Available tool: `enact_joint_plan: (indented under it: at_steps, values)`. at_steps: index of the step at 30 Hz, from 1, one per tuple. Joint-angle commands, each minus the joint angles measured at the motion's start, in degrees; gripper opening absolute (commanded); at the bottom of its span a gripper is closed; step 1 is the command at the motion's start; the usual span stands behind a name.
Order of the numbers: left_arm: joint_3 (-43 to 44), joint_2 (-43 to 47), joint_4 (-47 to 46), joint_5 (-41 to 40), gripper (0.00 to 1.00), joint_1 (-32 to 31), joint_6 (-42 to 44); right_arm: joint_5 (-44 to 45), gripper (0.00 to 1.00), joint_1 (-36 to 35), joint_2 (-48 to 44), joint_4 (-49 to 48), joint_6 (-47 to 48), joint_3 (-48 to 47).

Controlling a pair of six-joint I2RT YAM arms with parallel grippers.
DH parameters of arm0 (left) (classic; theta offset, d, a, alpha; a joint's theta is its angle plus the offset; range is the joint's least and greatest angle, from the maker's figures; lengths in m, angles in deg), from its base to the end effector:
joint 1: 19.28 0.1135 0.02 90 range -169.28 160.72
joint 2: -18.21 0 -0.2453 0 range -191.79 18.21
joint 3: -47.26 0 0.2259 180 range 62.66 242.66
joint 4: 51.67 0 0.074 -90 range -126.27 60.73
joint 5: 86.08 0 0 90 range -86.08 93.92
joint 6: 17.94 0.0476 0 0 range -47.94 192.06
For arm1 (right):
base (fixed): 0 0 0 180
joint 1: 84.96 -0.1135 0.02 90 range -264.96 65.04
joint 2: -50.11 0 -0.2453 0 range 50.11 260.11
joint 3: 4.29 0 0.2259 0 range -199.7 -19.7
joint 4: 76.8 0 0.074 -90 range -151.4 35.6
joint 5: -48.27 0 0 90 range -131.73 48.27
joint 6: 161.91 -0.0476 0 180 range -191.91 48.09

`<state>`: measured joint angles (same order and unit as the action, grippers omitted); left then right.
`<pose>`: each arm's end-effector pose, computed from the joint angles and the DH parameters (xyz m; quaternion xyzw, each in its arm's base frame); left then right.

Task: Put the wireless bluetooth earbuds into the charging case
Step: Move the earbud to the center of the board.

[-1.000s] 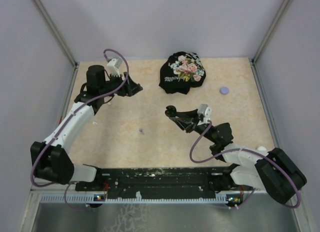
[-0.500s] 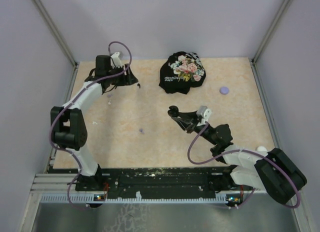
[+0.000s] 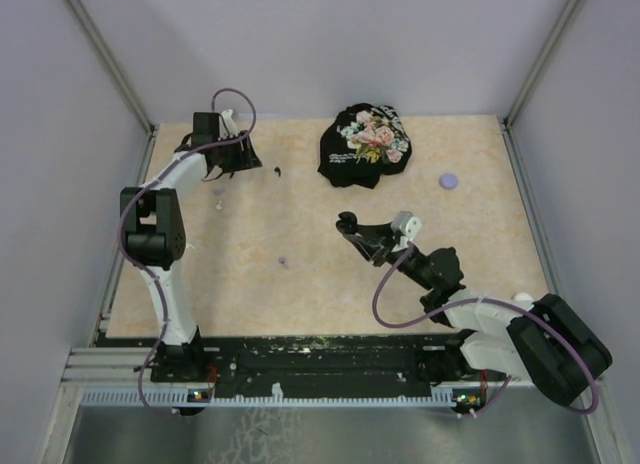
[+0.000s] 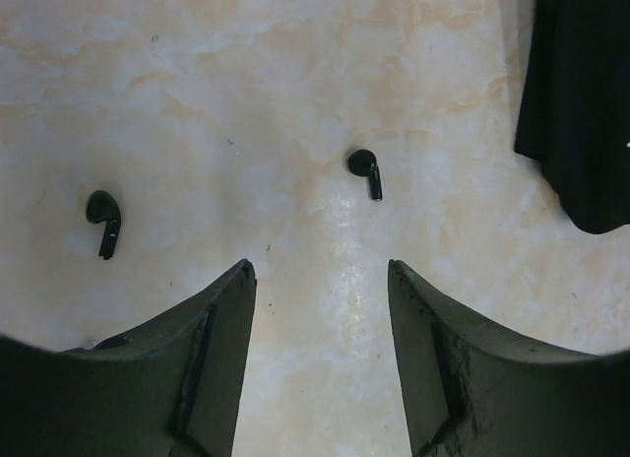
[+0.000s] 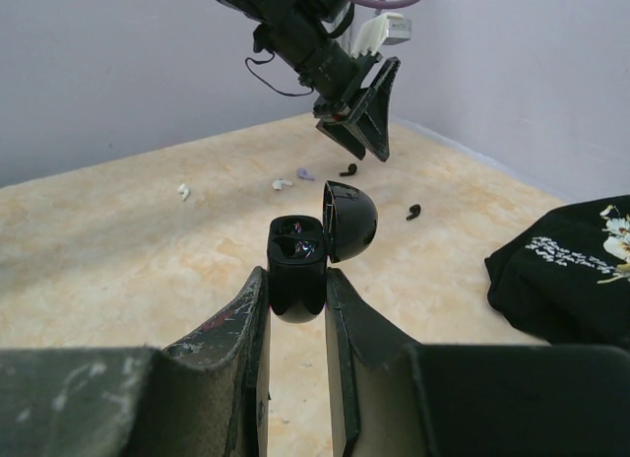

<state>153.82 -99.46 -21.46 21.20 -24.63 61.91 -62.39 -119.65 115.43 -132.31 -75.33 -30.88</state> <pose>0.4420 -0.0556 0.2083 0.0241 0.9026 -0.1906 0.3853 0.1609 0.1318 0.2293 -0.2967 0.5262 0.3589 0.7115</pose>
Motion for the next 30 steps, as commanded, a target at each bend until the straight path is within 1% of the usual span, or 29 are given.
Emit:
enact_joint_plan:
  at_steps: [1, 3, 7, 11, 14, 22, 30]
  values:
    - [3.51, -2.37, 1.85, 1.07, 0.62, 0.37, 0.83, 0.27, 0.0, 0.14, 0.49, -2.13, 0.72, -0.68]
    - [4.13, -3.24, 1.84, 0.49, 0.62, 0.4, 0.37, 0.13, 0.0, 0.16, 0.71, -2.12, 0.78, -0.77]
    - [5.31, -5.14, 0.36, 4.3, 0.61, -0.39, -1.52, 0.1, 0.0, 0.16, 1.18, -1.62, 0.85, -0.94]
    - [7.14, -8.14, 0.05, 5.84, 0.6, -1.42, -4.1, -0.15, 0.0, 0.16, 1.5, -1.24, 0.79, -1.17]
    - [7.23, -9.26, -2.26, 5.79, 0.59, -2.24, -6.17, -0.42, 0.0, 0.16, 1.64, -0.43, 0.93, -1.46]
    - [11.7, -12.93, -1.17, -1.23, 0.54, -5.31, -3.99, -0.99, 0.0, 0.16, 1.92, 0.62, 1.01, -1.9]
    - [12.99, -14.48, 0.2, -14.31, 0.53, -9.15, 1.89, -2.02, 0.0, 0.15, 2.22, 1.44, 0.58, -2.44]
